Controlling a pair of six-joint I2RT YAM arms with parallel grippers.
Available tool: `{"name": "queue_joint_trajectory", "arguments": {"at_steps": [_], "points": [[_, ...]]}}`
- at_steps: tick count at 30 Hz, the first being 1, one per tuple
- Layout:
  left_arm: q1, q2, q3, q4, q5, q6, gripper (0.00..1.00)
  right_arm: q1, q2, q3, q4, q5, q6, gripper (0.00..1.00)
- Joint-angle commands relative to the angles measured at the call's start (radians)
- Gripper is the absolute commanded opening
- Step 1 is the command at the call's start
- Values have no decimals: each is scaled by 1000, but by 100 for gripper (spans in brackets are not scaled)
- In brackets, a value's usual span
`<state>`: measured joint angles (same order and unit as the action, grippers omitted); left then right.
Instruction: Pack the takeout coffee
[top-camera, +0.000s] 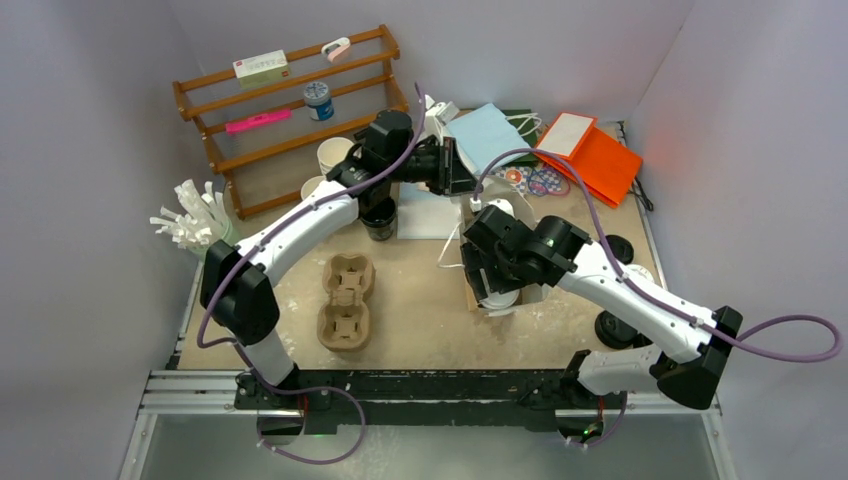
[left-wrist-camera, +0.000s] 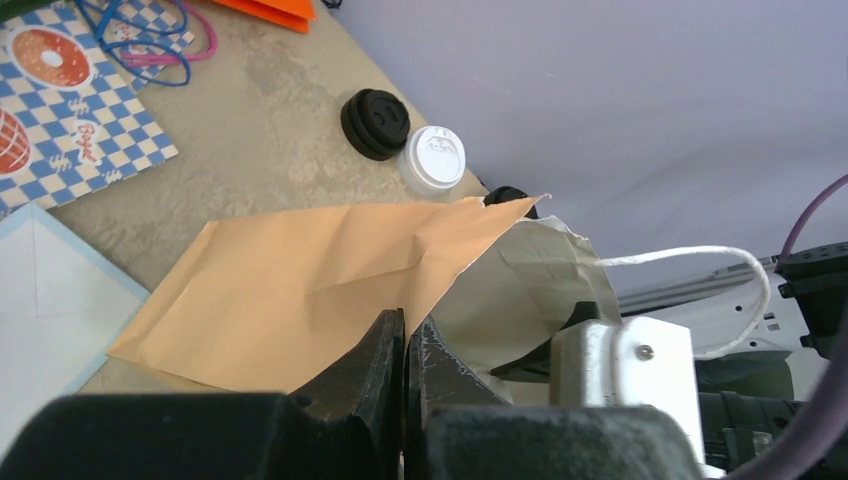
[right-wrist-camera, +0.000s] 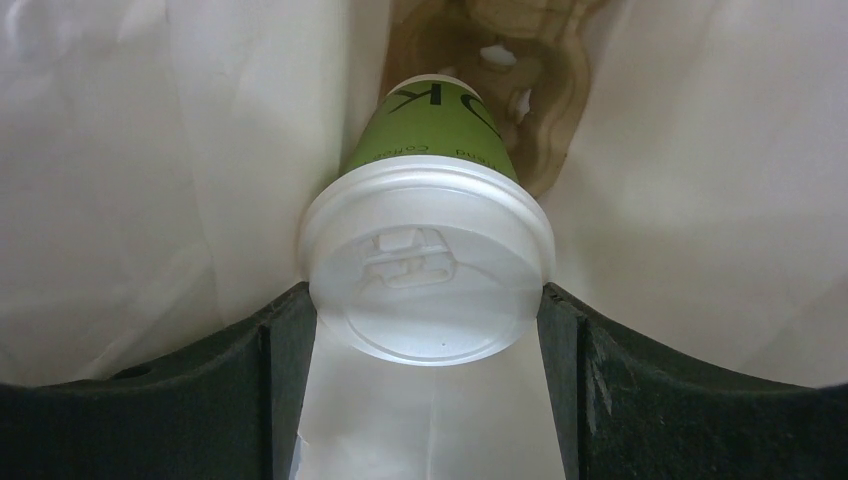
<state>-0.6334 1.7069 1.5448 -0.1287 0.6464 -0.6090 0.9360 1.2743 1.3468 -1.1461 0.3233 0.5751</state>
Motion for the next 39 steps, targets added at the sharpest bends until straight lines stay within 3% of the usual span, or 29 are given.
{"name": "queue_joint_trajectory", "arguments": {"at_steps": [1, 7, 16, 22, 39], "points": [[-19, -4, 79, 79, 2, 32, 0, 6, -15, -2, -70, 5, 33, 26], [-46, 7, 137, 70, 35, 54, 0, 5, 1, 38, -95, 70, 38, 26], [-89, -46, 168, -108, 1, 203, 0, -15, 48, 58, -127, 109, 79, 25], [-94, -84, 118, -88, -4, 205, 0, -31, 76, 65, -155, 161, 98, 24], [-95, -90, 75, 1, 51, 146, 0, -62, 94, 32, -67, 110, 69, 24]]}}
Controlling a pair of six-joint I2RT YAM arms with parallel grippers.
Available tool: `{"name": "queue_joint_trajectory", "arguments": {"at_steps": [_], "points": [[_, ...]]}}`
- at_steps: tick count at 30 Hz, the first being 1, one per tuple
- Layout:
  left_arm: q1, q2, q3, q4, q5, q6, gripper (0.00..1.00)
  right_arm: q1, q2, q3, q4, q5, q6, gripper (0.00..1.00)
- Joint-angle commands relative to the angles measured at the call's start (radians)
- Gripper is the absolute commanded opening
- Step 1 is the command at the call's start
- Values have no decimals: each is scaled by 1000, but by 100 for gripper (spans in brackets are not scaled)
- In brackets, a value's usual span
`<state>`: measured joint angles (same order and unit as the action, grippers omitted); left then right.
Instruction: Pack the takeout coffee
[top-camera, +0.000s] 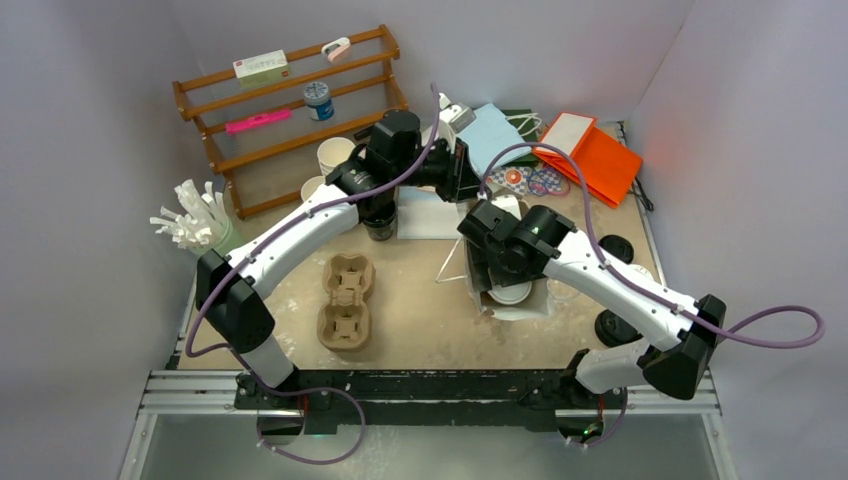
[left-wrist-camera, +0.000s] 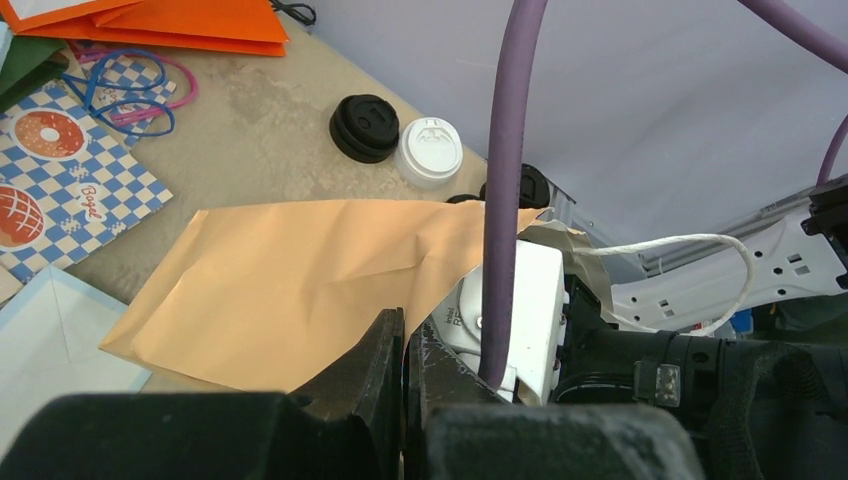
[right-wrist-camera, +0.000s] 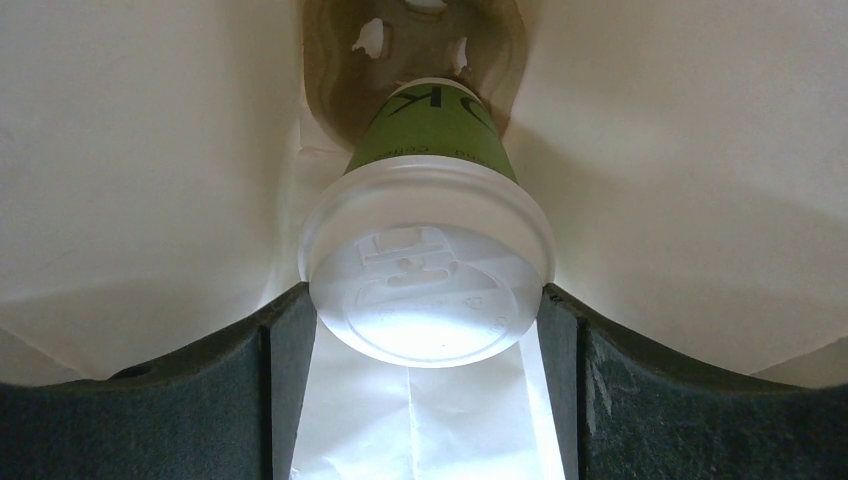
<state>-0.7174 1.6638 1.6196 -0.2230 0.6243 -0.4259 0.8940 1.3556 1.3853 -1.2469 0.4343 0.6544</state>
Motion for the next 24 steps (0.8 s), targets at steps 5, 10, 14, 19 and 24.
{"name": "queue_joint_trajectory", "arguments": {"at_steps": [5, 10, 14, 19, 24], "points": [[-11, -47, -2, 102, 78, -45, 0, -74, 17, -28, 81, -50, -47, 24], [-13, -43, 0, 107, 83, -51, 0, -133, 38, -3, 87, -89, -75, 24], [-13, -39, 4, 105, 77, -47, 0, -138, 43, 37, 61, -88, -97, 24], [-13, -23, 26, 100, 74, -41, 0, -138, 59, 113, -45, -113, -85, 22], [-16, -5, 33, 126, 84, -59, 0, -138, 0, 108, 35, -123, -113, 22]]}}
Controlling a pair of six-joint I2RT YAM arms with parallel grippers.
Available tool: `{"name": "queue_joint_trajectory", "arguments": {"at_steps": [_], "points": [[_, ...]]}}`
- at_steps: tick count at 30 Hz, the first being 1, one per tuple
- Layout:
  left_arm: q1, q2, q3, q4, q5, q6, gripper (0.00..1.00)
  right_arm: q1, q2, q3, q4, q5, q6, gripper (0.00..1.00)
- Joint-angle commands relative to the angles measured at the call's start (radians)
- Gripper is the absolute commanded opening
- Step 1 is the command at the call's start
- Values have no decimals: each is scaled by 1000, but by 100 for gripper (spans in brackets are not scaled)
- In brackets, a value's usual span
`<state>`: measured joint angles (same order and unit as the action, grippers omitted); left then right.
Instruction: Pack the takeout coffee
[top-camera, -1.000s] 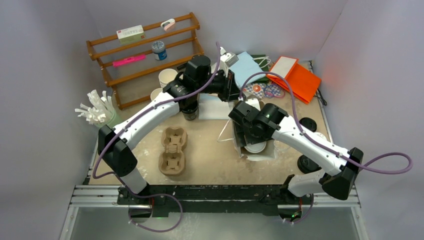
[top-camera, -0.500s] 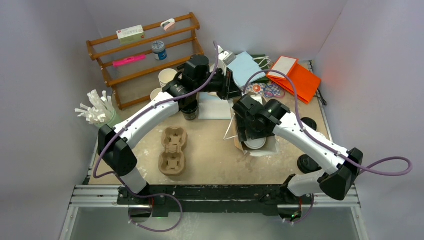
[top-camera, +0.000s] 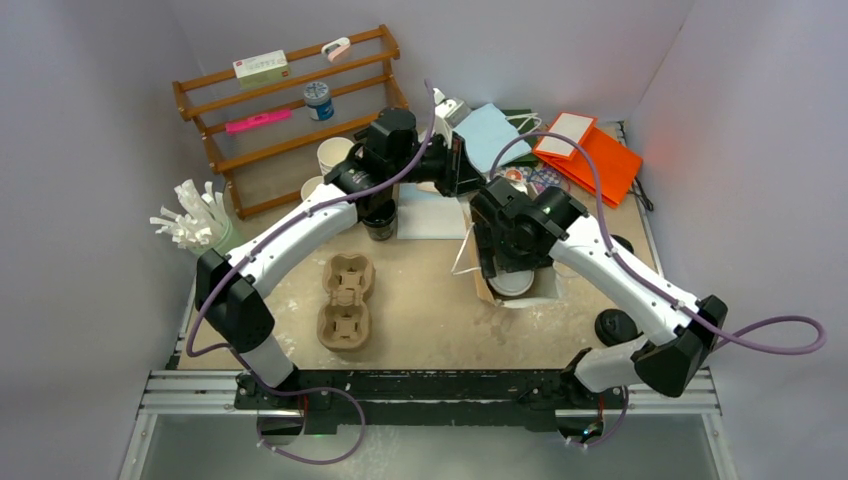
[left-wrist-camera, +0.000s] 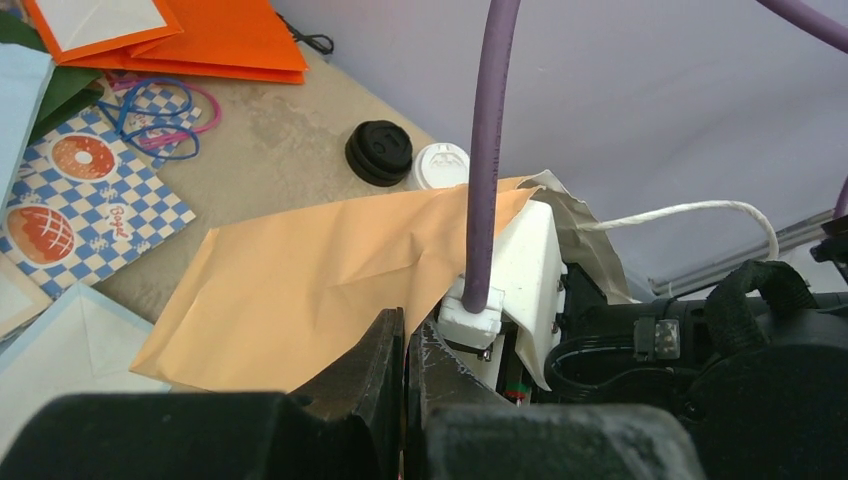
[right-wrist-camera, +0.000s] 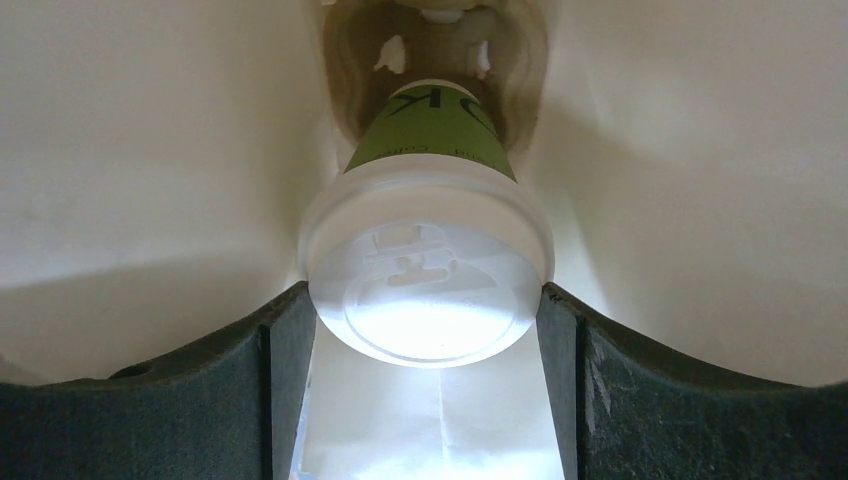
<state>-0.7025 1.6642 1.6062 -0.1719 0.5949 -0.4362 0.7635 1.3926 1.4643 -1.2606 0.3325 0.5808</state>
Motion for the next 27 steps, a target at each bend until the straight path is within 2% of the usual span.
{"name": "queue_joint_trajectory", "arguments": {"at_steps": [1, 8, 19, 27], "points": [[-31, 0, 51, 77, 115, -50, 0, -7, -40, 28, 55, -24, -45, 22], [-33, 6, 67, 57, 104, -39, 0, -7, -91, 4, 107, -14, -70, 22], [-35, 1, 84, 23, 66, 28, 0, -6, -58, -20, -53, 94, -21, 17], [-35, 8, 83, 2, 77, 40, 0, -7, -37, -18, -52, 119, -13, 16]]}}
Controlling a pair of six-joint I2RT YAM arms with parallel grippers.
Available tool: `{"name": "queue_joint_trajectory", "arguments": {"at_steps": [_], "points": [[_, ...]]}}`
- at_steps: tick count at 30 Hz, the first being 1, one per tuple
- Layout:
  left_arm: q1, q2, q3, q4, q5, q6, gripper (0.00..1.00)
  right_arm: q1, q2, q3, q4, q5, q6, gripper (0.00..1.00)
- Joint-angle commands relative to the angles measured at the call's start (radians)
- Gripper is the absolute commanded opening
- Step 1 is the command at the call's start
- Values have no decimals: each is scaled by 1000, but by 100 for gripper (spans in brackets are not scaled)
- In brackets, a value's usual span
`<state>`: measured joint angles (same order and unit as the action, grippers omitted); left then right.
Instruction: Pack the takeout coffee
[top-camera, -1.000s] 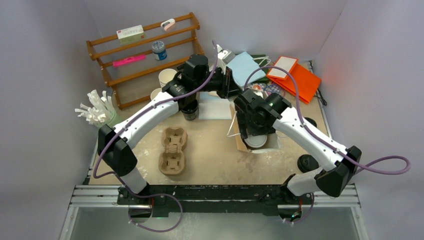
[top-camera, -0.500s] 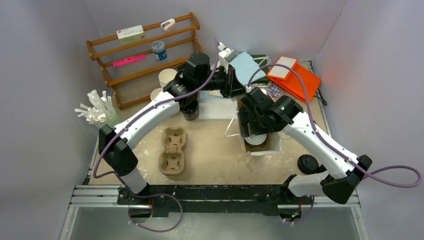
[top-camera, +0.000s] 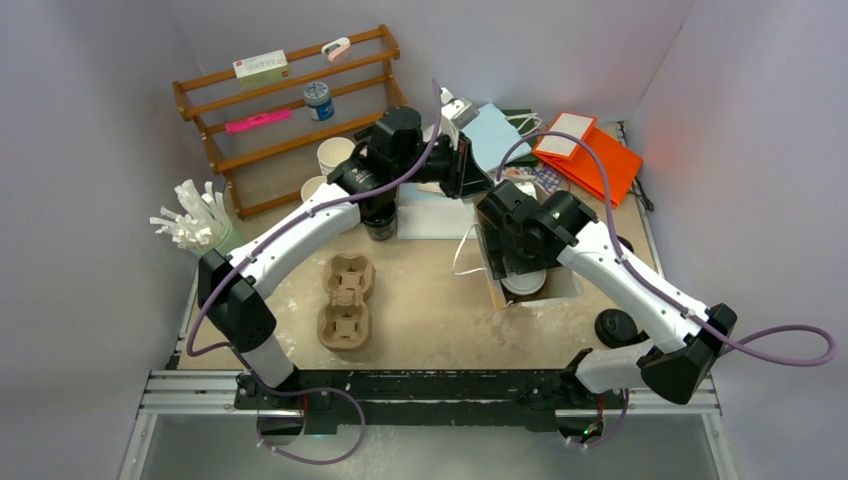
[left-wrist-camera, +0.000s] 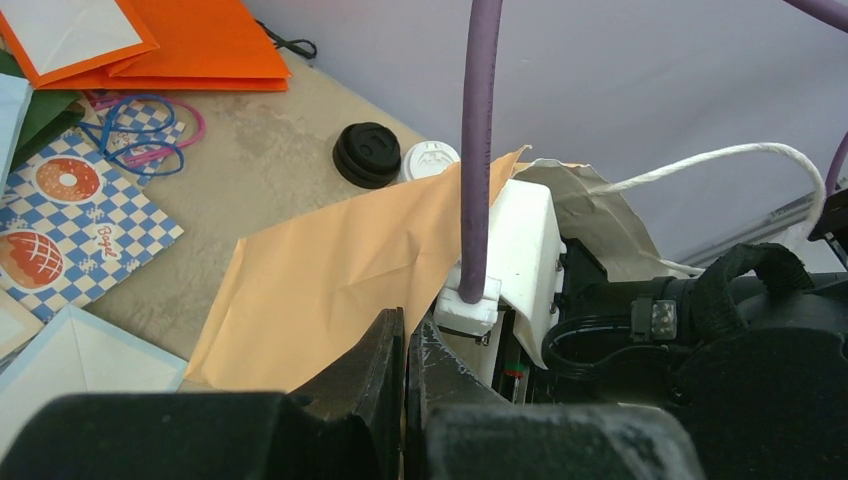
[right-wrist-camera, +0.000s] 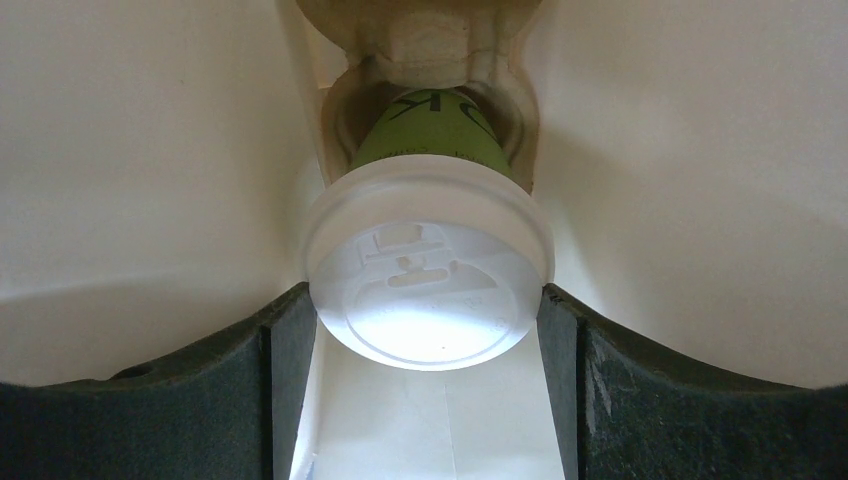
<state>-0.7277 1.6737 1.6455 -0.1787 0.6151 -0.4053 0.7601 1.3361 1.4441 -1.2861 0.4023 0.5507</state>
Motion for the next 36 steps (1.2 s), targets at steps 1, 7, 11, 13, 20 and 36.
{"name": "queue_joint_trajectory", "arguments": {"at_steps": [1, 7, 11, 13, 20, 36], "points": [[-11, -2, 44, 9, 57, 10, 0, -4, 23, 0, -24, 48, 17, 16], [-10, -5, 33, 9, 70, 6, 0, -4, 48, -12, -15, 14, 13, 16], [-11, 0, 12, 34, 103, -33, 0, -4, 60, -41, -8, -19, 15, 16], [-10, 10, 9, 36, 124, -61, 0, -4, 69, -54, -14, -55, 25, 16], [-3, 44, -4, 23, 159, -166, 0, -4, 93, -101, 45, -104, 8, 16], [7, 58, -42, 30, 144, -207, 0, -31, 93, -287, 178, -199, -20, 17]]}}
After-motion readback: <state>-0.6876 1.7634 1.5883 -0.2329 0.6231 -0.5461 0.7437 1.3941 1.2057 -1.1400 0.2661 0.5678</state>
